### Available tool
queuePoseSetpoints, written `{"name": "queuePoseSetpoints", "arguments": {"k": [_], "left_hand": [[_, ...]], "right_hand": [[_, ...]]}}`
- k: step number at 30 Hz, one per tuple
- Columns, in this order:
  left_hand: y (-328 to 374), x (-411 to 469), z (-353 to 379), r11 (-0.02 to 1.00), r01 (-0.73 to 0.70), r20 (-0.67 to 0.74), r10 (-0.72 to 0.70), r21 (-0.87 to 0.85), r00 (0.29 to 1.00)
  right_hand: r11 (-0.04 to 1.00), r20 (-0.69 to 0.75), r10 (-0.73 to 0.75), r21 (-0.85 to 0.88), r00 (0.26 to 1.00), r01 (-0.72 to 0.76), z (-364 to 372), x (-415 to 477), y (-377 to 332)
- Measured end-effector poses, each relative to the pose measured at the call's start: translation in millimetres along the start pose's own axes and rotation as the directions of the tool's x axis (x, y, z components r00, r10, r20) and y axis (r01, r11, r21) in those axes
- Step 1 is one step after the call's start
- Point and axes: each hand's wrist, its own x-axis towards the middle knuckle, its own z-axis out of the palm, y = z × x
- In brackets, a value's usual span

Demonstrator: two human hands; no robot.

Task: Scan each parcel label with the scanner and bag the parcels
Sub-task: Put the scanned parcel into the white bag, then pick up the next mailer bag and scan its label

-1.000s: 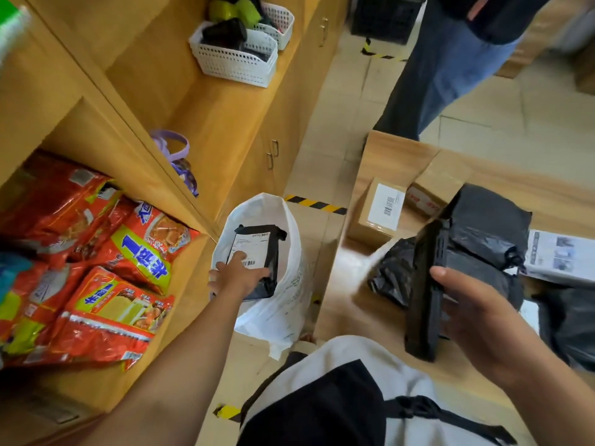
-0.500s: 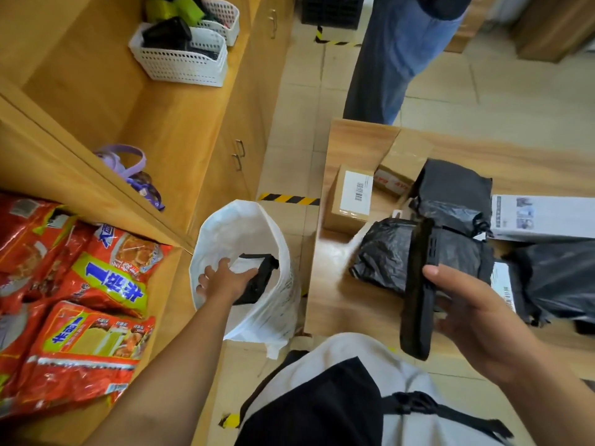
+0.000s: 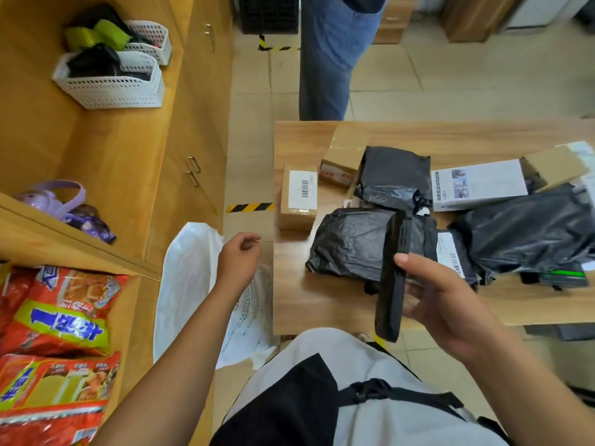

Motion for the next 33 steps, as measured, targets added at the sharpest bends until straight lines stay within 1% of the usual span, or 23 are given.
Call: {"name": "queuePoseSetpoints", "arguments": {"k": [3, 5, 7, 8, 9, 10, 11, 13, 16, 17, 19, 23, 26, 28, 30, 33], "left_hand": [[25.1, -6.1, 23.9, 0.993, -0.113, 0.092, 0.110, 0.027, 0.990], [40.9, -12.4, 41.8, 0.983, -0.170, 0.146, 0.159, 0.064, 0.976], [54.6, -22.4, 60.1, 0.960, -0.241, 0.219, 0.206, 0.145, 0.954], [60.0, -28.5, 71.0, 0.928, -0.304, 0.278, 0.240, 0.216, 0.930], [62.0, -35.0, 79.4, 0.871, -0.388, 0.348, 0.279, 0.300, 0.895], [62.0, -42.2, 87.2, 0.792, -0.480, 0.423, 0.314, 0.377, 0.850], [62.3, -50.4, 98.1, 0.705, -0.562, 0.492, 0.338, 0.431, 0.802], [59.2, -66.4, 119.0, 0.546, -0.676, 0.584, 0.366, 0.495, 0.724], [51.6, -83.3, 143.5, 0.341, -0.766, 0.646, 0.412, 0.545, 0.643], [50.2, -86.4, 149.3, 0.293, -0.778, 0.653, 0.425, 0.555, 0.626], [48.8, -89.8, 157.2, 0.233, -0.782, 0.643, 0.460, 0.578, 0.612], [52.7, -91.1, 166.7, 0.215, -0.759, 0.591, 0.510, 0.615, 0.624], [61.6, -94.5, 171.6, 0.183, -0.730, 0.585, 0.485, 0.659, 0.650], [67.8, -97.6, 174.8, 0.195, -0.721, 0.582, 0.471, 0.664, 0.663], [74.9, -99.0, 178.1, 0.247, -0.709, 0.569, 0.451, 0.661, 0.688], [91.8, -100.2, 180.2, 0.400, -0.649, 0.536, 0.367, 0.647, 0.760]], "right_hand": [[1.000, -0.009, -0.007, 0.029, 1.000, 0.007, -16.7, -2.1, -0.5], [0.999, -0.025, -0.014, 0.043, 1.000, 0.015, -30.7, -3.2, -0.9], [0.997, -0.043, -0.018, 0.073, 0.999, 0.021, -45.7, -5.7, -2.5], [0.996, -0.051, -0.015, 0.086, 0.999, 0.019, -55.3, -7.5, -3.6], [0.996, -0.057, -0.013, 0.092, 0.998, 0.018, -61.8, -8.1, -3.6], [0.995, -0.065, -0.008, 0.098, 0.998, 0.015, -67.7, -8.3, -3.3], [0.994, -0.074, -0.002, 0.111, 0.997, 0.010, -76.9, -9.0, -3.8], [0.991, -0.083, -0.003, 0.133, 0.997, 0.014, -95.0, -10.3, -4.8], [0.985, -0.078, -0.006, 0.169, 0.997, 0.019, -121.1, -9.8, -5.3], [0.983, -0.076, -0.005, 0.182, 0.997, 0.019, -129.6, -9.4, -5.5], [0.979, -0.062, -0.004, 0.201, 0.998, 0.016, -146.0, -7.4, -5.3], [0.973, -0.027, 0.009, 0.232, 1.000, -0.003, -175.1, 0.4, -0.8], [0.967, 0.000, 0.014, 0.253, 1.000, -0.014, -192.7, 6.1, 1.2], [0.962, 0.008, 0.024, 0.273, 1.000, -0.025, -203.1, 9.2, 2.1], [0.960, 0.028, 0.027, 0.278, 0.999, -0.034, -213.2, 11.8, 2.9], [0.959, 0.069, 0.027, 0.279, 0.997, -0.046, -226.7, 16.6, 1.7]]}}
